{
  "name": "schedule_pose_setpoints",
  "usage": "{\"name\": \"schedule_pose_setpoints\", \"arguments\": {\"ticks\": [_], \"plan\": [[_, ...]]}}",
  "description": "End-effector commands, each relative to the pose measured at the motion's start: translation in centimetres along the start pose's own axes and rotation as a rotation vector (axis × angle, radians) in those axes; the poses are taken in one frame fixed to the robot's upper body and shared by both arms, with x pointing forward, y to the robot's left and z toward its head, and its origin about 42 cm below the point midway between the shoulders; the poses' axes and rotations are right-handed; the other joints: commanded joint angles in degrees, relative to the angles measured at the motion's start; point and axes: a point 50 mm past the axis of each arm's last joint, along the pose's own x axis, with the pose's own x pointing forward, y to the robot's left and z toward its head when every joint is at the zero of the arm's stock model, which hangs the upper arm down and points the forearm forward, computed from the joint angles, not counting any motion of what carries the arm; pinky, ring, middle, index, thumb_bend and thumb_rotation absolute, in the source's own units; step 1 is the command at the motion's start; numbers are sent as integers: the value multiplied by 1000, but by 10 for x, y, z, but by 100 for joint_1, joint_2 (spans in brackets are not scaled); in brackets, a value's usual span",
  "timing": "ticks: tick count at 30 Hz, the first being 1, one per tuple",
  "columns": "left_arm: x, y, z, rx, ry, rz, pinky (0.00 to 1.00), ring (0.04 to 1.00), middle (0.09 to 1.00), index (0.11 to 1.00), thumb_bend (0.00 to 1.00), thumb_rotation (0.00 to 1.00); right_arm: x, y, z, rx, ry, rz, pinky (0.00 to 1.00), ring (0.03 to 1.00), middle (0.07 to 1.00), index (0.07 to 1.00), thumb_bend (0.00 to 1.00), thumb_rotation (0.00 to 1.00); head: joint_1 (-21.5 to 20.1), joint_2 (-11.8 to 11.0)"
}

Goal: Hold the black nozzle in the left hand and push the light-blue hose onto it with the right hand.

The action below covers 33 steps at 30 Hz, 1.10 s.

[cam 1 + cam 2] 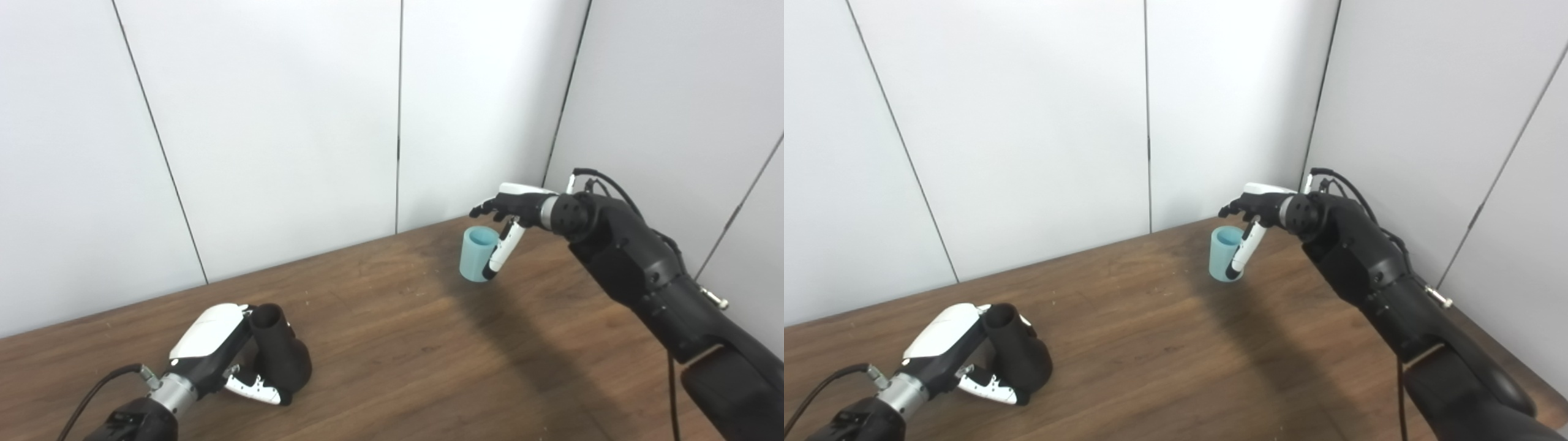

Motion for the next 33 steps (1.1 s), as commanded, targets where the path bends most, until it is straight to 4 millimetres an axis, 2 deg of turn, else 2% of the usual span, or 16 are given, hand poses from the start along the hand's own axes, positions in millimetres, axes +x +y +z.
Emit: {"name": "schedule_pose_setpoints", "arguments": {"ticks": [1,3,6,12,21,24,25,26,27,29,33], "plan": [[-27,-51,-22,16,101,-230,901,584,492,481,526,0,-2,-25,10,-44,-14,-105,831,864,912,879,901,135,0,6],[-27,-52,-21,14,103,-232,902,583,491,481,526,0,3,-19,10,-65,-12,-113,849,836,894,873,897,124,17,26],[-28,-53,-20,16,103,-233,901,580,490,482,526,0,10,-11,9,-65,-12,-112,745,809,872,859,892,107,50,29],[-33,-52,-19,18,103,-229,898,576,491,481,526,0,24,12,3,-19,-11,-123,691,784,846,848,895,124,146,88],[-37,-52,-21,19,110,-227,884,570,486,484,526,0,29,22,0,-39,-46,-196,627,712,763,803,889,116,135,134],[-37,-53,-21,23,104,-225,892,570,487,484,526,0,26,23,2,-43,-70,-239,587,657,690,742,840,69,114,161],[-37,-53,-21,25,104,-226,893,570,487,484,526,0,25,22,3,-40,-80,-261,562,623,642,683,816,43,111,169],[-37,-52,-22,25,104,-228,893,570,487,484,526,0,24,22,3,-36,-89,-281,526,582,563,595,677,22,113,171],[-37,-52,-22,25,105,-229,893,570,487,484,526,0,23,22,3,-32,-99,-303,499,548,522,548,605,11,113,171],[-37,-51,-22,26,104,-230,892,570,486,484,526,0,22,22,3,-27,-114,-338,456,488,487,504,546,2,126,196],[-37,-49,-22,28,102,-232,891,570,486,484,526,0,22,23,2,-18,-138,-380,436,459,482,487,524,0,126,217]]}}
